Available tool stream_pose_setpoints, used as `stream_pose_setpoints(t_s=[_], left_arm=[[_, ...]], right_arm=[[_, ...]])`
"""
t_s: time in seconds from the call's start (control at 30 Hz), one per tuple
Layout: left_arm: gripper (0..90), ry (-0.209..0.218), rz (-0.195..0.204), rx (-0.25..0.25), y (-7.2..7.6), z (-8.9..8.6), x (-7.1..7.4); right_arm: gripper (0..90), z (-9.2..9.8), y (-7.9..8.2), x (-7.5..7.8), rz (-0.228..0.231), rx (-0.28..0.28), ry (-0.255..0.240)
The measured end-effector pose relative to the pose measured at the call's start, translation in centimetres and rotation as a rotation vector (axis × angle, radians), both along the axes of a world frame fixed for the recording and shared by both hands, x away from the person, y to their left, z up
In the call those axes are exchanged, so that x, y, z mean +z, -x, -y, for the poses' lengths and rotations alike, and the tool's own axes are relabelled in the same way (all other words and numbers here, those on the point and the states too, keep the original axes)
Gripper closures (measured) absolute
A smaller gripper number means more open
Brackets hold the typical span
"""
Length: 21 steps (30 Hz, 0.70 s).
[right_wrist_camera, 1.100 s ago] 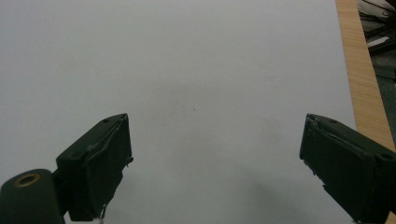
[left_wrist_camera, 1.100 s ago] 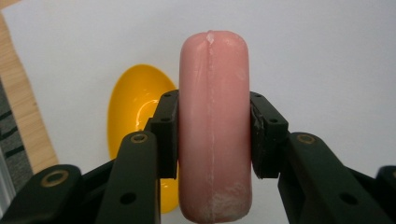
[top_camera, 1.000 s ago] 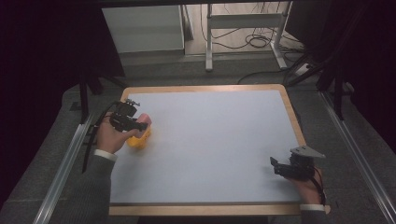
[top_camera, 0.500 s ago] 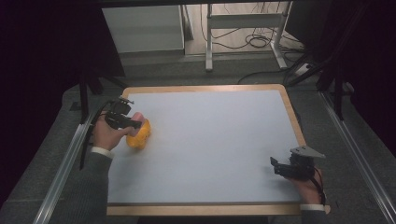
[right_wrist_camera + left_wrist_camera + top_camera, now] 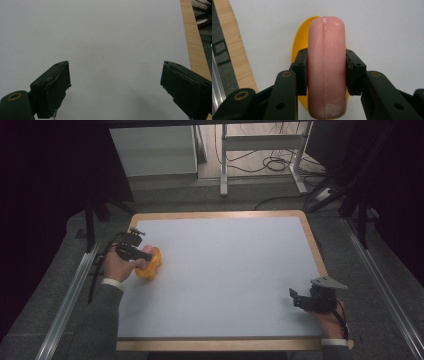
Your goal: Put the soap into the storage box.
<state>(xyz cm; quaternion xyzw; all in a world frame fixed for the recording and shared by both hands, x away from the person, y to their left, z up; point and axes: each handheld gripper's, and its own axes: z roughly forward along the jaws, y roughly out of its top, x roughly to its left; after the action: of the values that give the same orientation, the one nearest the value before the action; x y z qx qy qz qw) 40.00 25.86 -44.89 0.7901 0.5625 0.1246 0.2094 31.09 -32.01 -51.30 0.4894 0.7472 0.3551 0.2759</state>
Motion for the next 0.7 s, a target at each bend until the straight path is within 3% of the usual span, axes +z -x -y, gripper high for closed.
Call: stream_pose_setpoints(t_s=[0.53,0.57,0.67,0.7], left_arm=[[60.2,-0.003,-0.042,-0.004,-0.3,0.3,-2.2],[59.7,0.007,-0.029,-0.003,-0.3,0.2,-2.2],[47.0,0.021,0.003,0.007,-0.1,0.0,-1.5],[44.1,0.016,0.029,0.006,0.1,0.0,-0.6]], right_arm=[[8.9,0.0,0.0,-0.1,-0.002,0.0,0.003],[8.9,0.0,0.0,0.0,-0.002,-0.001,0.003],[8.9,0.0,0.0,0.0,0.0,0.0,0.003],[8.9,0.1,0.0,0.0,-0.001,-0.005,0.002]])
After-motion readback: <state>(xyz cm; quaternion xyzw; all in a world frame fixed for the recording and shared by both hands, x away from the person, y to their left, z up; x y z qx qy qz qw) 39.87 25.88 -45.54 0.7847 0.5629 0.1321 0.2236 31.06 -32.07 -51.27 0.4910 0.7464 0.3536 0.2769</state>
